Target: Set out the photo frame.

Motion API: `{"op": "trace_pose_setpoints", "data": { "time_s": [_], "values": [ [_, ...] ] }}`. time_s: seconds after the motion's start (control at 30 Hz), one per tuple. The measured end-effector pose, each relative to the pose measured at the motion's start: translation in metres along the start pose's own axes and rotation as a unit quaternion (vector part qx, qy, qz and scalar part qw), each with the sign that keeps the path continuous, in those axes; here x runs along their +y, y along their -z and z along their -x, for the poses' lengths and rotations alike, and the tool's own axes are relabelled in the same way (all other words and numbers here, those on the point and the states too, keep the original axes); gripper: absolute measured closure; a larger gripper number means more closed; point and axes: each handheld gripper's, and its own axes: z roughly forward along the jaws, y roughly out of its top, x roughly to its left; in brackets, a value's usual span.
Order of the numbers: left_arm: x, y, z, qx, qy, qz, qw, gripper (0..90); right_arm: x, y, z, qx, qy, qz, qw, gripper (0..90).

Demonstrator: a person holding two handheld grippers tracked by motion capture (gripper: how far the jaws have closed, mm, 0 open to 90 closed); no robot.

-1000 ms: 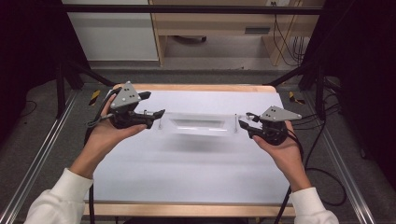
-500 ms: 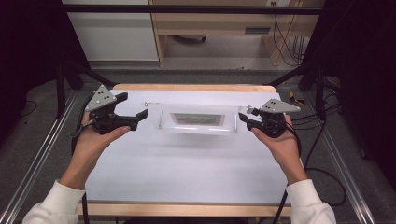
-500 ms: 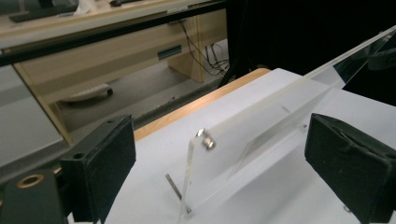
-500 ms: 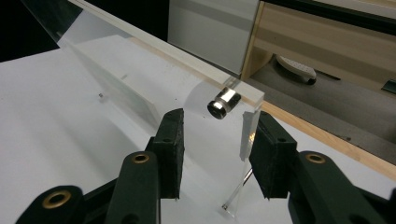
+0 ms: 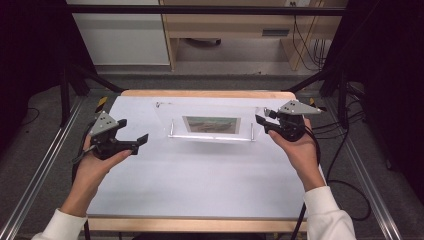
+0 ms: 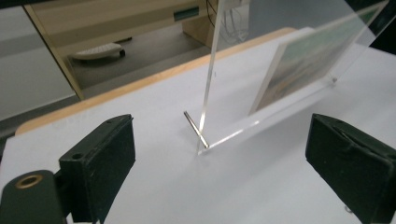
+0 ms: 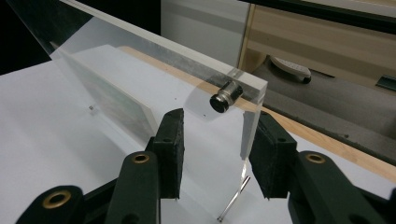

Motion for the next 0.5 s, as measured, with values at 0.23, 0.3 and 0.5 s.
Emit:
{"op": "trace_pose_setpoints", "data": {
  "time_s": [0.23,0.3,0.5],
  "values": [
    [-0.039,-0.01,0.004,0.0,0.011,-0.032,0.9994,8.1,0.003,-0.005,0.004,-0.004,-0.013,0.004,0.9999,58.6],
    [-0.05,-0.013,0.005,-0.002,0.012,-0.045,0.9989,8.1,0.004,-0.007,0.006,-0.006,-0.016,0.003,0.9999,58.6],
    [-0.07,-0.009,0.006,0.0,-0.002,-0.069,0.9976,8.2,0.009,-0.016,0.013,-0.011,-0.025,0.004,0.9996,58.7]
  ]
}}
